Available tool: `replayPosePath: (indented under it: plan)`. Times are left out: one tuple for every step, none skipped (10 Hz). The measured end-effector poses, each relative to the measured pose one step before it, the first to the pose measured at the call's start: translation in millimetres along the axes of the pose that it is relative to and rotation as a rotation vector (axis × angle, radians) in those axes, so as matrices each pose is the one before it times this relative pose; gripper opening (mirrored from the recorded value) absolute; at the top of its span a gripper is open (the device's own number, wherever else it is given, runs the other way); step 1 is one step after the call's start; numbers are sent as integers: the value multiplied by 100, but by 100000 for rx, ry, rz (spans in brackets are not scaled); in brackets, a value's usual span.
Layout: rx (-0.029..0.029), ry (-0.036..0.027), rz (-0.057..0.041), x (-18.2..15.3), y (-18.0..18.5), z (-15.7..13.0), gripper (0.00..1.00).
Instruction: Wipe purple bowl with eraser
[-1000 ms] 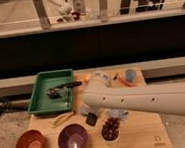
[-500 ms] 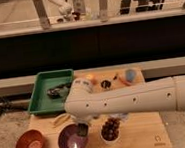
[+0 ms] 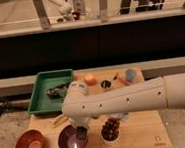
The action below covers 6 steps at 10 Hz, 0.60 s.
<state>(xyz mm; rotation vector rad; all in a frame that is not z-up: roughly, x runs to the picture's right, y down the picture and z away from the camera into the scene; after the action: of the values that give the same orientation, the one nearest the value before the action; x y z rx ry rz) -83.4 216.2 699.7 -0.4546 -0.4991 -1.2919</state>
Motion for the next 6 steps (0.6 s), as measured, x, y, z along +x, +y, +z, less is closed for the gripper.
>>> replayPosePath:
  plan:
    - [2409,-569,-148,-646,-600,186,30]
    - [2018,-948,27,-333,-314,381,22]
    - [1685,-1058,-632,-10,-209,343,12]
    - [1092,-874,-676,-82,-198,273,4]
    - [1267,-754,-669,-98,-322,319,0]
    - [44,468,-621,-6,-180,287,0]
